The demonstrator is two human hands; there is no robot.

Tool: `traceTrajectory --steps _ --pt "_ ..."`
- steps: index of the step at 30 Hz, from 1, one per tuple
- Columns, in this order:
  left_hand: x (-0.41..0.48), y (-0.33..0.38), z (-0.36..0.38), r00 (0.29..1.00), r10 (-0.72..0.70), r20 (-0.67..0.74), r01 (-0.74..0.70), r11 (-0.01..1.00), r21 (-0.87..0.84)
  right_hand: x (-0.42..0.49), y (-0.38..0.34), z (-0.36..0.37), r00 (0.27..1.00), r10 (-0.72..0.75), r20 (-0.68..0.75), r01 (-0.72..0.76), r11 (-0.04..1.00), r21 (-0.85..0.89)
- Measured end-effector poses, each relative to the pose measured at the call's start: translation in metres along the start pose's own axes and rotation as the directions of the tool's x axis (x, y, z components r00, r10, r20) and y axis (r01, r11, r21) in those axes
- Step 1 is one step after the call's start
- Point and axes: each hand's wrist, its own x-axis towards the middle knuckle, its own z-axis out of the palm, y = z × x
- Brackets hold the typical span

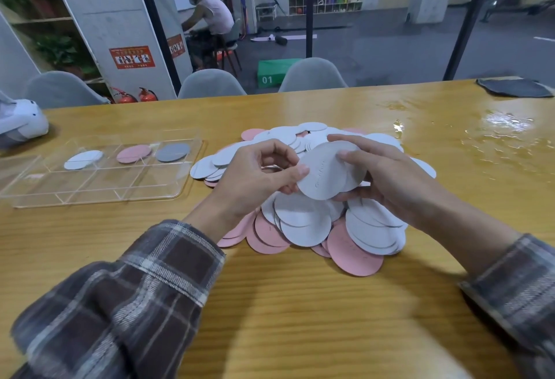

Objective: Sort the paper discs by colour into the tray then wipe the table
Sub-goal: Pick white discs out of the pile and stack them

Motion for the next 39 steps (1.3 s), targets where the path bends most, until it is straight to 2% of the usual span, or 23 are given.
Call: traceTrajectory --steps 9,18,20,23,25,27,36,39 --pt "-0.003 -0.005 0.013 0.998 0.003 -0.066 -0.003 1.000 0.004 -0.005 0.001 0.003 0.993 -0.006 0.121 0.007 1.000 -0.012" --pt "-0.004 -0.003 0.015 0.997 0.007 -0.070 -0.005 1.000 0.020 -0.004 0.006 0.000 0.989 -0.046 0.142 0.060 0.994 -0.097" --pt "-0.001 -0.003 0.008 0.993 0.035 -0.110 -0.023 0.994 0.109 -0.003 0.006 -0.001 0.990 -0.042 0.131 0.055 0.994 -0.098" --pt "0.004 -0.006 -0.008 0.979 0.148 -0.143 -0.070 0.895 0.441 -0.003 0.006 -0.003 0.995 -0.033 0.090 0.044 0.991 -0.124" --pt "0.003 -0.009 -0.016 0.994 0.096 -0.056 -0.042 0.792 0.609 -0.002 0.006 -0.003 0.997 -0.025 0.071 0.033 0.993 -0.116" --pt "0.001 -0.009 -0.019 0.999 0.002 0.038 -0.026 0.752 0.659 -0.001 0.006 -0.004 0.998 -0.016 0.060 0.022 0.994 -0.102" --pt "0.000 -0.005 -0.021 0.994 0.046 0.097 -0.097 0.770 0.630 -0.003 0.003 0.000 0.999 0.008 0.031 -0.004 0.993 -0.114" --pt "0.002 -0.001 -0.023 0.994 0.064 0.092 -0.104 0.830 0.548 -0.004 0.001 0.000 0.999 0.028 0.020 -0.026 0.995 -0.094"
